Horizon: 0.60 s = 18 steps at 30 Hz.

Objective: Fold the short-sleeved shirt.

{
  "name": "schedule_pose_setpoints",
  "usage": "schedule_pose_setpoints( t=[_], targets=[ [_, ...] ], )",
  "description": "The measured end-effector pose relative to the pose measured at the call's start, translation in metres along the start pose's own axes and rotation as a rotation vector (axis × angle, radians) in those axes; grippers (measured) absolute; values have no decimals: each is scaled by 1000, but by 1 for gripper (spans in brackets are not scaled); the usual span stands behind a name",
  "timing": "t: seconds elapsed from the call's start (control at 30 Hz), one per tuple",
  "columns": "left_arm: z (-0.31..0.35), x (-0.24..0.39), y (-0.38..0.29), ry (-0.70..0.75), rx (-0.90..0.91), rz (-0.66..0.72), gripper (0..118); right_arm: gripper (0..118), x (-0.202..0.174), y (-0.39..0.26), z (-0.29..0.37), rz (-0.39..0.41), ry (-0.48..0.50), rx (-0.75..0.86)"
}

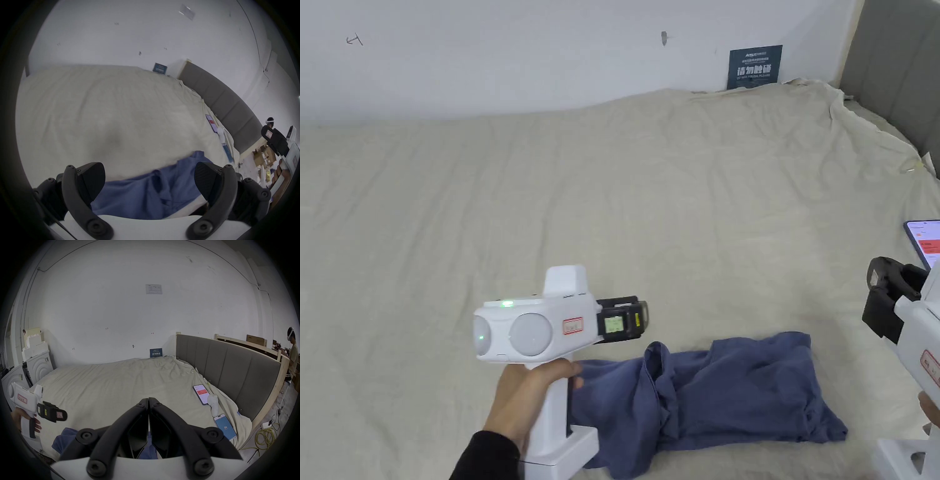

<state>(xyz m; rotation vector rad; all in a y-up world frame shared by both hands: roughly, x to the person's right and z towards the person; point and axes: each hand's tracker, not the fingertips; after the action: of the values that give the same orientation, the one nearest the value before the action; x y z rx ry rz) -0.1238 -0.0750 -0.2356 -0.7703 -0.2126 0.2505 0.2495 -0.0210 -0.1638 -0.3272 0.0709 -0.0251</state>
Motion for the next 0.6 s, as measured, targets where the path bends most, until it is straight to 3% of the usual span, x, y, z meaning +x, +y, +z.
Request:
schedule_pose_setpoints(
  t=[0.07, 0.1, 0.13, 0.17, 0.2, 0.23, 0.33, 0.37, 0.6],
  targets=[
    [9, -13, -4, 70, 15, -7, 103, 0, -2, 0, 0, 0, 6, 0],
    [13, -18, -8, 88, 38, 8, 89, 0, -3, 0, 0, 2, 8, 0],
    [15, -25, -11, 86, 53, 8, 83, 0, -3, 0, 0, 4, 9, 0],
    [19, -32, -16, 82, 70, 12, 83, 0, -4, -1, 0, 3, 11, -1],
    [20, -36, -21, 86, 78, 20, 57, 0, -4, -1, 0, 2, 14, -1],
    [20, -40, -26, 98, 75, 18, 39, 0, -5, -1, 0, 2, 15, -3],
    [17, -48, -42, 124, 77, 20, 6, 0, -5, -2, 0, 3, 14, -5],
    [14, -49, -48, 141, 72, 17, 0, 0, -4, -3, 0, 2, 14, -5],
    [-18, -34, -92, 181, -9, -28, 0, 0, 4, -8, 0, -8, 1, -19]
  ],
)
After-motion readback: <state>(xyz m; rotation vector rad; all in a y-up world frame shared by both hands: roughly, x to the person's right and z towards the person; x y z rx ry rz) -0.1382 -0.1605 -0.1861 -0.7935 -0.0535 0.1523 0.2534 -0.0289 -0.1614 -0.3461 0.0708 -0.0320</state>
